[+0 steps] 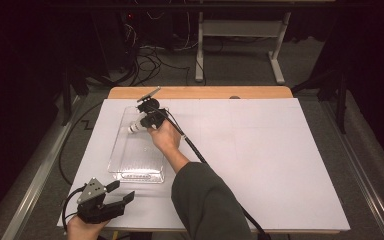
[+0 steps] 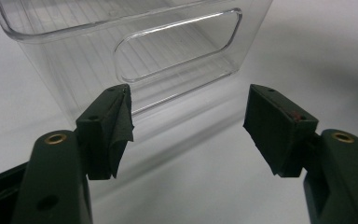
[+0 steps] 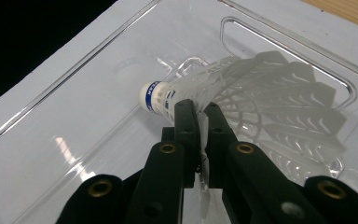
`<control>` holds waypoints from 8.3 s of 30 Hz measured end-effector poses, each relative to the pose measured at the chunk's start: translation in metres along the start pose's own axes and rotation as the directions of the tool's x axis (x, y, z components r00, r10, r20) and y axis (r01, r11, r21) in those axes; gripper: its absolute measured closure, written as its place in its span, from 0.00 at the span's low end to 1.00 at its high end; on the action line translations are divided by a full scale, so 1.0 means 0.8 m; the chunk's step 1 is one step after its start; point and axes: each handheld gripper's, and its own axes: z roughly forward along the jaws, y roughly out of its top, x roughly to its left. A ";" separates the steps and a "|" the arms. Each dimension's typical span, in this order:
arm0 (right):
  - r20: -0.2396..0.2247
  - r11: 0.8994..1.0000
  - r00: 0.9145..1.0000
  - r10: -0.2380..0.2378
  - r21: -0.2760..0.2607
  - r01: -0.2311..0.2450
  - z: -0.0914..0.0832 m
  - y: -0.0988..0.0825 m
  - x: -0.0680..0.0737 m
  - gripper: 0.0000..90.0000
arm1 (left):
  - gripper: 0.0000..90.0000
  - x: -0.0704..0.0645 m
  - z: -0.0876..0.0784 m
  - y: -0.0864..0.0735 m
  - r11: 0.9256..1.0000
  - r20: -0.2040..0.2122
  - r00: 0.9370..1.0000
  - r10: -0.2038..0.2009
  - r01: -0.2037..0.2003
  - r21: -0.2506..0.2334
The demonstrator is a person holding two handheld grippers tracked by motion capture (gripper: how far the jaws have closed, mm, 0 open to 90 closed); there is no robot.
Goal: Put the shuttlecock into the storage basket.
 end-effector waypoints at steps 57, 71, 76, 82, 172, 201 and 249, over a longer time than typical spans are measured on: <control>-0.038 0.990 0.999 -0.002 0.139 0.007 -0.005 -0.002 -0.011 0.76 | 0.38 -0.002 0.000 0.000 1.000 0.004 1.000 0.008 -0.008 0.000; -0.044 0.988 0.999 -0.002 0.154 0.009 -0.009 -0.003 -0.011 0.77 | 0.38 -0.001 0.000 0.000 1.000 0.004 1.000 0.009 -0.009 -0.002; -0.043 0.987 0.999 -0.005 0.160 0.012 -0.011 -0.004 -0.010 0.77 | 0.38 -0.001 0.000 0.000 1.000 0.002 1.000 0.004 -0.004 0.001; -0.048 0.986 0.999 0.006 0.166 0.002 -0.012 -0.005 -0.009 0.77 | 0.38 0.000 0.000 0.000 1.000 0.001 1.000 -0.002 0.002 -0.008; 0.044 0.982 0.999 -0.007 0.187 -0.001 -0.037 -0.014 -0.026 0.83 | 0.38 0.000 0.000 0.000 1.000 -0.003 1.000 0.005 -0.005 0.004; 0.015 0.997 1.000 -0.008 0.081 0.007 -0.075 -0.024 -0.033 0.72 | 0.38 0.002 -0.001 0.000 1.000 -0.004 1.000 -0.008 0.008 0.000; 0.046 0.998 0.998 0.052 -0.042 -0.050 -0.137 -0.097 -0.094 0.65 | 0.38 0.006 -0.001 -0.001 1.000 -0.014 1.000 -0.027 0.027 -0.006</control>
